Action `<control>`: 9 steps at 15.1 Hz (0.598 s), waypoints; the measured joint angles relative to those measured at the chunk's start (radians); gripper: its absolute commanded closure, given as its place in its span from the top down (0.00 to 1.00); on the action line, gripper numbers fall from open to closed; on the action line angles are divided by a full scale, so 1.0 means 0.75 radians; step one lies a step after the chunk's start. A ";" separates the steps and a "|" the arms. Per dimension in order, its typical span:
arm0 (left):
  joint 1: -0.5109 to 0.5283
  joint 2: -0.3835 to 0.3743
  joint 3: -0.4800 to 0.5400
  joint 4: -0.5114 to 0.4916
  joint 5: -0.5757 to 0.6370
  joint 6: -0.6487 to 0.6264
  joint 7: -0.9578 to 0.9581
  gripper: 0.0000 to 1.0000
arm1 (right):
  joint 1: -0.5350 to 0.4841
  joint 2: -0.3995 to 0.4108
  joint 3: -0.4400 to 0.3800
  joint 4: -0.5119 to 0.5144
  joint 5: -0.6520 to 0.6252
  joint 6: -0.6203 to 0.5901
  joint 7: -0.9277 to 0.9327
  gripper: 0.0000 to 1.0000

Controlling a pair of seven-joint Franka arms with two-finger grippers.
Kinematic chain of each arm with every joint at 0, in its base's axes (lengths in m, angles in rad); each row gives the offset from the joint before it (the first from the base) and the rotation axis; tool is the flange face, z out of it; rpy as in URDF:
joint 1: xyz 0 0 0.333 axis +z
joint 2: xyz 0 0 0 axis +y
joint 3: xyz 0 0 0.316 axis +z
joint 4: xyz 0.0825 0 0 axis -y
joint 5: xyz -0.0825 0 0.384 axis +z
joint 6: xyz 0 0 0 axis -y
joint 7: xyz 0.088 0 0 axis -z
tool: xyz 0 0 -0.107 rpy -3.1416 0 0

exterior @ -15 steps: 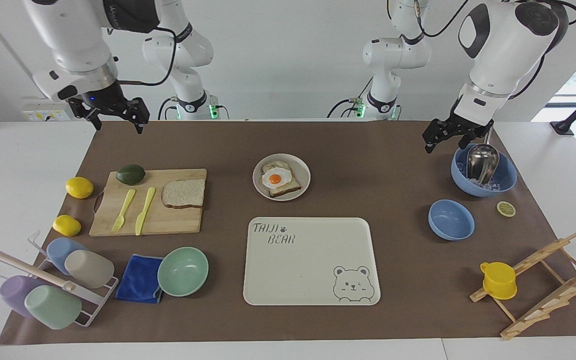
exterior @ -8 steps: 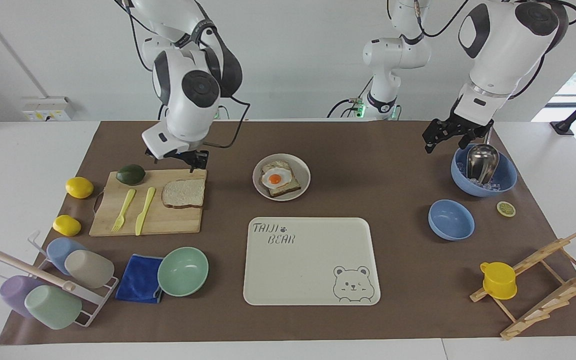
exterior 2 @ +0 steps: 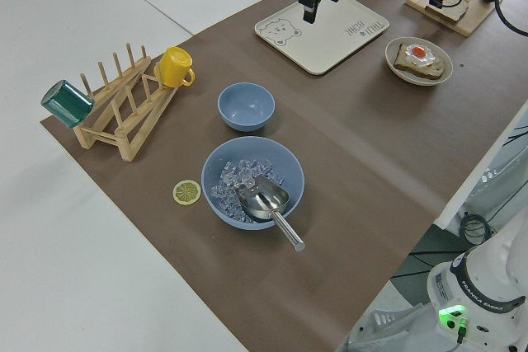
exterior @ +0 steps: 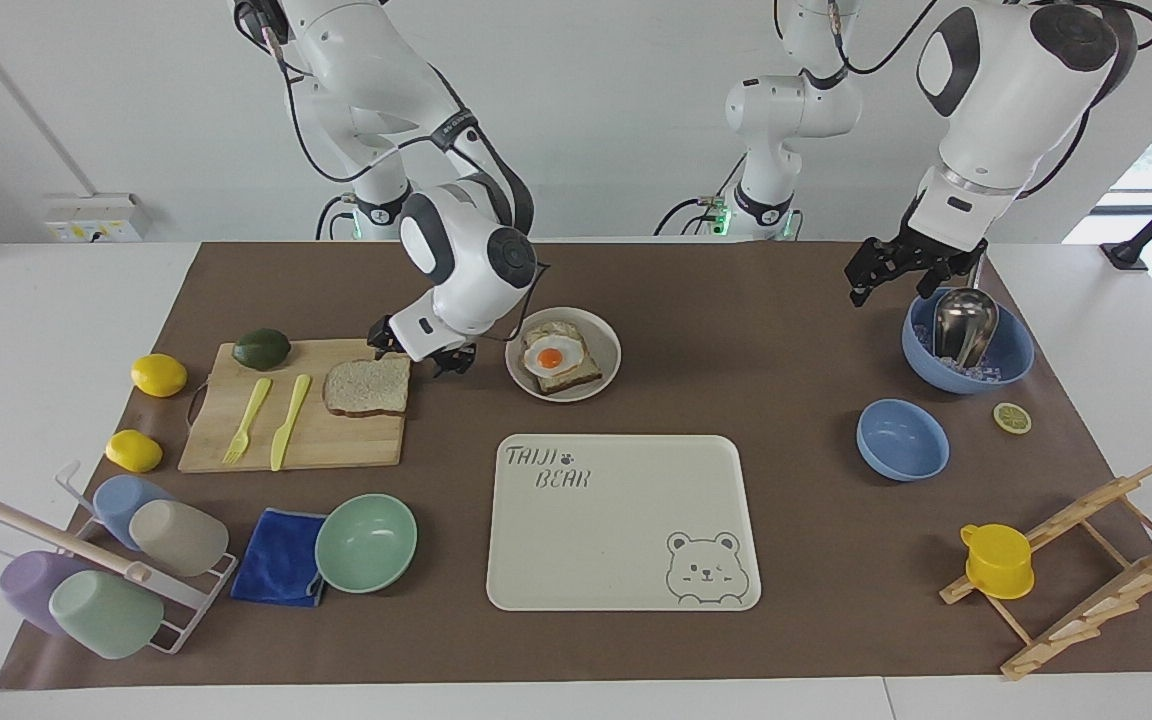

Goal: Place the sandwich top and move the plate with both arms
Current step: 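Reach the right gripper to the bread slice on the cutting board and grasp it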

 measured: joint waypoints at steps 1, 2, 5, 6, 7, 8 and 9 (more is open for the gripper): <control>0.000 0.000 0.000 0.000 0.000 0.000 0.000 1.00 | -0.001 0.006 -0.001 -0.032 -0.026 0.025 0.007 1.00; 0.000 0.000 0.000 0.000 0.000 0.000 0.000 1.00 | -0.003 0.007 -0.001 -0.065 -0.044 0.052 0.015 1.00; 0.000 0.000 0.000 0.000 0.000 0.000 0.000 1.00 | -0.005 0.007 -0.001 -0.132 -0.068 0.119 0.030 1.00; 0.000 0.000 0.000 0.000 0.000 0.000 0.000 1.00 | -0.006 0.007 -0.001 -0.145 -0.069 0.126 0.031 1.00; 0.000 0.000 0.000 0.000 0.000 0.000 0.000 1.00 | -0.008 0.006 -0.002 -0.155 -0.073 0.135 0.032 1.00; 0.000 0.000 0.000 0.000 0.000 0.000 0.000 1.00 | -0.011 0.006 -0.002 -0.165 -0.078 0.144 0.032 1.00; 0.000 0.000 0.000 0.000 0.000 0.000 0.000 1.00 | -0.014 0.006 -0.004 -0.173 -0.083 0.153 0.033 0.96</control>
